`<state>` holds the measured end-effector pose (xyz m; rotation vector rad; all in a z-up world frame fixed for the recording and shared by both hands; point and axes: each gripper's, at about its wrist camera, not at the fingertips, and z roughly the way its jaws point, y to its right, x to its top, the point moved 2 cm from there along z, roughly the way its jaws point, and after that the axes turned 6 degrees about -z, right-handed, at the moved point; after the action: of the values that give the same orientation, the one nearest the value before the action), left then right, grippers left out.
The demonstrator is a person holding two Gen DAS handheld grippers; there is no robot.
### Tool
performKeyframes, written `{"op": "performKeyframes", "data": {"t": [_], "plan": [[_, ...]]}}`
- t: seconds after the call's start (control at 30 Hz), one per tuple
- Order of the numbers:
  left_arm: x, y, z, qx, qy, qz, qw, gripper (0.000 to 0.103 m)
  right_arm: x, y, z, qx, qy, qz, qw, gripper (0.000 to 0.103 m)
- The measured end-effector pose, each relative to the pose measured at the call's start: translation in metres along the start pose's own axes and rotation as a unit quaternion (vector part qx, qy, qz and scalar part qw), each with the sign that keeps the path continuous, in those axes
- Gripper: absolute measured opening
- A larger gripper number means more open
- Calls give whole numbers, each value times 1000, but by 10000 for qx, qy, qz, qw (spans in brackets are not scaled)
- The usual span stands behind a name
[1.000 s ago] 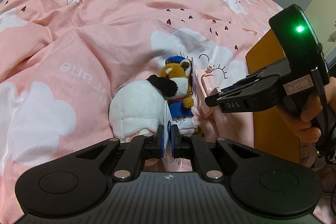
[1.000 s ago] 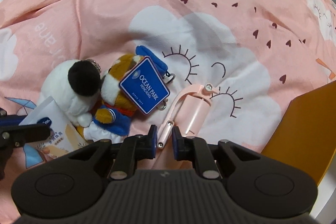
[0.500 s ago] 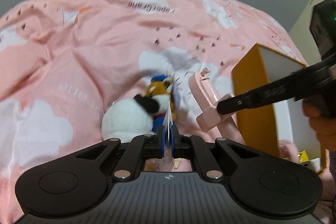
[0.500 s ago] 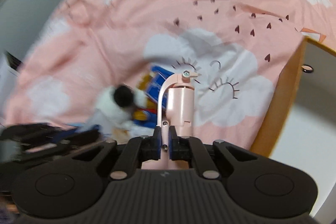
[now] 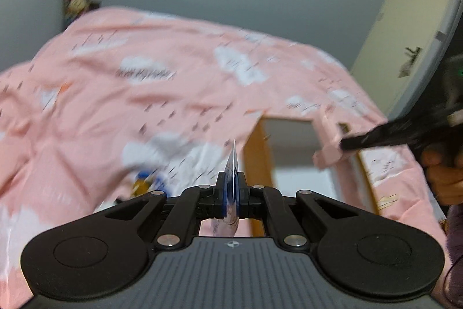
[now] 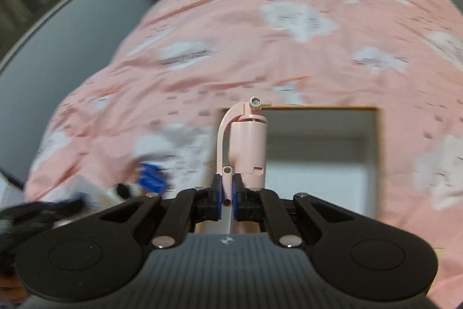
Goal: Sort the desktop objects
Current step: 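Carry the pink bottle into the orange box with the right tool while the left tool carries the card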
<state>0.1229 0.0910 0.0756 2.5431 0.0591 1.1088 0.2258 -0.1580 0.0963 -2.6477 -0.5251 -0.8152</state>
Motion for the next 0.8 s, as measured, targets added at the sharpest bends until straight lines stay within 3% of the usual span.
{"op": "performKeyframes", "data": {"t": [0.23,0.5,0.8], "plan": [[0,43,15,-282,-9,173,9995,5,-26,50,56,-858,-345,116,9956,6],[-5,51,25,-326,-103,168,9993,5,-38,74,98,-1060,-543,243,9926,6],[-6,56,25,-477,-128,192,9986,5,-46,73,106,-1374,-875,32,9866,8]]}}
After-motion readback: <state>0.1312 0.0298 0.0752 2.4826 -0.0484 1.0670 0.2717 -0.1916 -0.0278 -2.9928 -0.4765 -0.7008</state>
